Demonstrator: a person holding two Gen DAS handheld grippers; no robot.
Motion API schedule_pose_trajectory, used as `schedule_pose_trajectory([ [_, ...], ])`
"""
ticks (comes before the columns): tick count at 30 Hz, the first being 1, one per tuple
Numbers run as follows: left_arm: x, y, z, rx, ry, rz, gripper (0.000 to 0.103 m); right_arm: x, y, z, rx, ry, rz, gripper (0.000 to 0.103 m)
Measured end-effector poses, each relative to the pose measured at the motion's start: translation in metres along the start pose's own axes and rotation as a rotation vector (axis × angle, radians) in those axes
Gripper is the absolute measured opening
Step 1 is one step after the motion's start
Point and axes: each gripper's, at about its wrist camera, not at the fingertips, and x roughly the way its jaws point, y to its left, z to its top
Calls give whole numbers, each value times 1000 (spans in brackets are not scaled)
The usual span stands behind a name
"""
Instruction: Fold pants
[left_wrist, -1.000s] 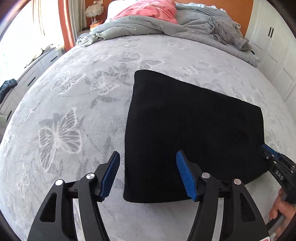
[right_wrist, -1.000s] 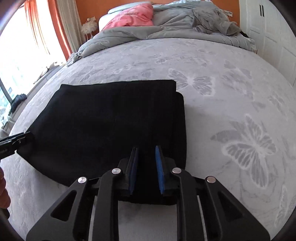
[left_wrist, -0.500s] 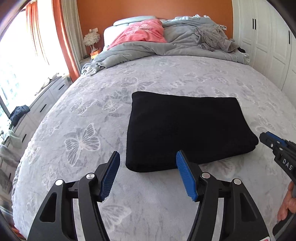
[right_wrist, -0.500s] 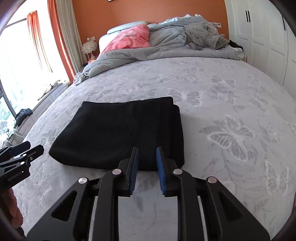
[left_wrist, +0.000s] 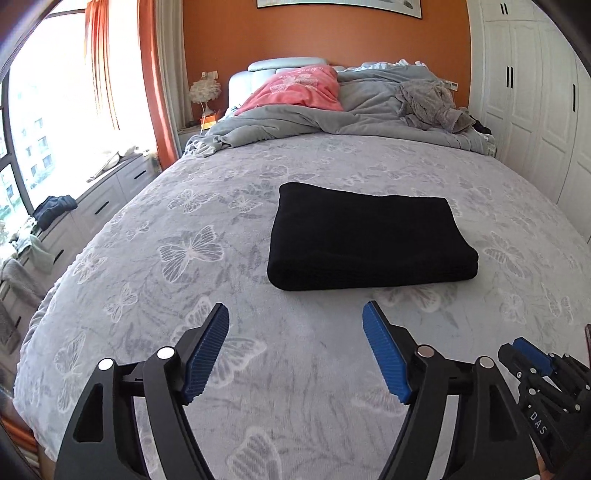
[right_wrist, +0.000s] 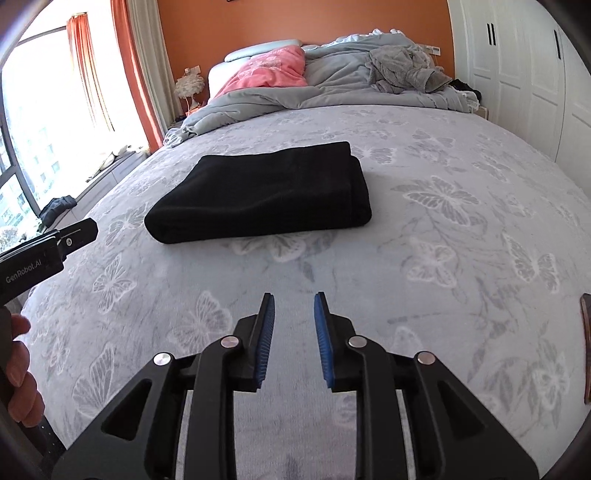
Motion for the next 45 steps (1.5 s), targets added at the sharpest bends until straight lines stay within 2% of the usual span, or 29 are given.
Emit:
schedule_pose_trajectory([
  [2, 1, 2, -13, -9, 2, -12, 80, -3, 3, -12, -17, -22, -20, 30],
  [6, 18, -2, -38, 28, 10, -18, 80, 5, 7, -29, -54, -46, -53, 31],
  [8, 29, -5, -48, 47, 21, 4, 80, 13, 8, -34, -70, -39, -73, 31],
  [11, 41, -1, -55, 21, 38, -8, 80, 18, 8, -37, -58, -37, -72, 31],
  [19, 51, 3, -55, -10, 47, -18, 80, 22, 9, -37, -47, -38, -81, 31],
  [36, 45, -6, -58, 19, 36, -32, 80, 22, 11, -38, -48, -36, -94, 31],
  [41, 45, -7, -57, 15, 36, -60, 80, 22, 11, -38, -45, -38, -93, 31],
  [45, 41, -12, -58, 41, 9, -36, 78, 22, 11, -38, -45, -37, -98, 31],
])
